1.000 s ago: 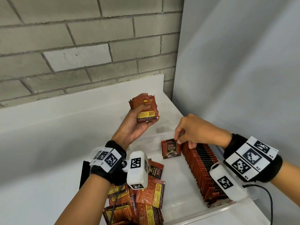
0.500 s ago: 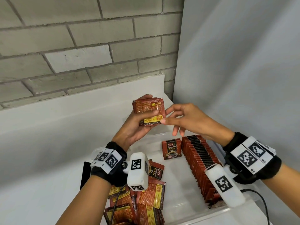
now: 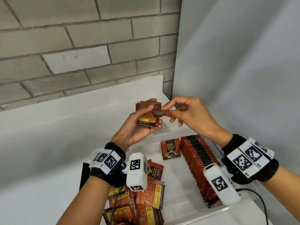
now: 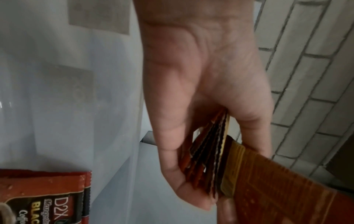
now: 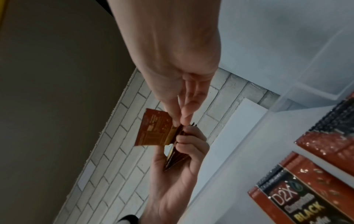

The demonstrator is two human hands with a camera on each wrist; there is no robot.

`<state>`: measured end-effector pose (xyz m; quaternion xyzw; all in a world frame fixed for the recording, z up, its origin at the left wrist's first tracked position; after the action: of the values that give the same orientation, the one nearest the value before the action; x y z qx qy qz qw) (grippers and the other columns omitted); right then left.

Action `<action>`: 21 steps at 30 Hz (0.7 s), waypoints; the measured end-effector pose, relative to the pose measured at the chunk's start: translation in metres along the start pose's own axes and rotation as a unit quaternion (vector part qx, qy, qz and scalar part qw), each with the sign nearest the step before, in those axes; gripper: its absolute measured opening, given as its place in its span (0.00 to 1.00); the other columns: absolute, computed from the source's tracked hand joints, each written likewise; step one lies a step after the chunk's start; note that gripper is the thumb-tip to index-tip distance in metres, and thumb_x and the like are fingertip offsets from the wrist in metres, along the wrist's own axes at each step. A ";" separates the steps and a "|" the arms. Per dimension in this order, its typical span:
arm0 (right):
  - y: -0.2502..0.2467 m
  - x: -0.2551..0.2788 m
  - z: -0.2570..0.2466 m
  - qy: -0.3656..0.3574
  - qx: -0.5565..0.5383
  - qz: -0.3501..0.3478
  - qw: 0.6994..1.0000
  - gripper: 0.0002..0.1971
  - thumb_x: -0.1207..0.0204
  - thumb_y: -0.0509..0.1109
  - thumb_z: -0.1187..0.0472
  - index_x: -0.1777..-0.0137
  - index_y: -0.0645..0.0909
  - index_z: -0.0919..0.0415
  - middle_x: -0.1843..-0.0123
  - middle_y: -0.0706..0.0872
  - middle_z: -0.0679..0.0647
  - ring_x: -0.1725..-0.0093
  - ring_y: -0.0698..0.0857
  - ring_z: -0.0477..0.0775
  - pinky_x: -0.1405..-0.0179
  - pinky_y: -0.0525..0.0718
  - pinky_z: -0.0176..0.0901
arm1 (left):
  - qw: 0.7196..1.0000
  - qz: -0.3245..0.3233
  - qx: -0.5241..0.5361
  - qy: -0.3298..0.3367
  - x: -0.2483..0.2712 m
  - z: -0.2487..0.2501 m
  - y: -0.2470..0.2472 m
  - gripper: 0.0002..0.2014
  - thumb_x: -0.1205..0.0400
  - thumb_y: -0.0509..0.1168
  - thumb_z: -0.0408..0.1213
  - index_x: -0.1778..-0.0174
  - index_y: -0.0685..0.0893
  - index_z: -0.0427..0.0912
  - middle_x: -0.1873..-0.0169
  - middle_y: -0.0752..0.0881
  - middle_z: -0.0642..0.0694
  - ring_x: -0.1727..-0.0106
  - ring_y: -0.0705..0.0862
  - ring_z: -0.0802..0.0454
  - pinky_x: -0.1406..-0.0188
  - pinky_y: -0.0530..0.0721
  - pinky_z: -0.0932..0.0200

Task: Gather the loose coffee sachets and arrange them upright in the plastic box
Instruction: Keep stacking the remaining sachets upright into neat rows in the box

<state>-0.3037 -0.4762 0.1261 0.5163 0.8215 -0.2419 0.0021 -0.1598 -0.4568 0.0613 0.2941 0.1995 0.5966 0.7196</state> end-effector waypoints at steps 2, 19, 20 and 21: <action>0.001 0.001 0.000 -0.012 0.021 -0.002 1.000 0.05 0.28 0.76 0.67 0.57 0.89 0.55 0.53 0.90 0.54 0.66 0.87 0.58 0.75 0.83 0.39 | 1.000 0.010 -0.007 0.003 0.001 0.000 -0.002 0.22 0.36 0.80 0.30 0.45 0.88 0.43 0.53 0.88 0.38 0.57 0.88 0.45 0.62 0.87 0.54; 0.025 0.018 0.031 0.217 -0.090 -0.116 0.965 0.12 0.30 0.79 0.57 0.48 0.88 0.60 0.60 0.88 0.48 0.64 0.82 0.40 0.69 0.80 0.34 | 0.997 0.040 0.024 0.054 0.000 0.006 -0.002 0.31 0.28 0.64 0.22 0.26 0.72 0.36 0.44 0.86 0.36 0.44 0.88 0.43 0.46 0.87 0.46; 0.021 0.015 0.031 0.214 -0.090 -0.100 0.968 0.10 0.30 0.78 0.59 0.50 0.87 0.63 0.60 0.88 0.49 0.65 0.82 0.40 0.69 0.79 0.34 | 0.997 0.048 0.026 0.051 0.000 0.006 -0.003 0.34 0.28 0.64 0.22 0.23 0.68 0.33 0.43 0.85 0.35 0.44 0.88 0.43 0.46 0.87 0.47; 0.016 0.013 0.031 0.210 -0.088 -0.082 0.970 0.09 0.29 0.78 0.61 0.53 0.87 0.64 0.60 0.87 0.51 0.65 0.82 0.41 0.69 0.79 0.33 | 0.997 0.052 0.023 0.048 0.000 0.006 -0.004 0.35 0.28 0.64 0.22 0.22 0.66 0.31 0.42 0.85 0.35 0.44 0.88 0.43 0.46 0.87 0.47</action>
<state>-0.3038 -0.4718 0.0890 0.4841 0.8613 -0.0538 -0.1450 -0.1535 -0.4588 0.0632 0.2916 0.2321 0.6422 0.6698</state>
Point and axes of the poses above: each hand's wrist, its own x-axis away from the middle knuckle, its own y-axis out of the palm, z = x × y, the point moved 6 cm from there along -x, towards the middle knuckle
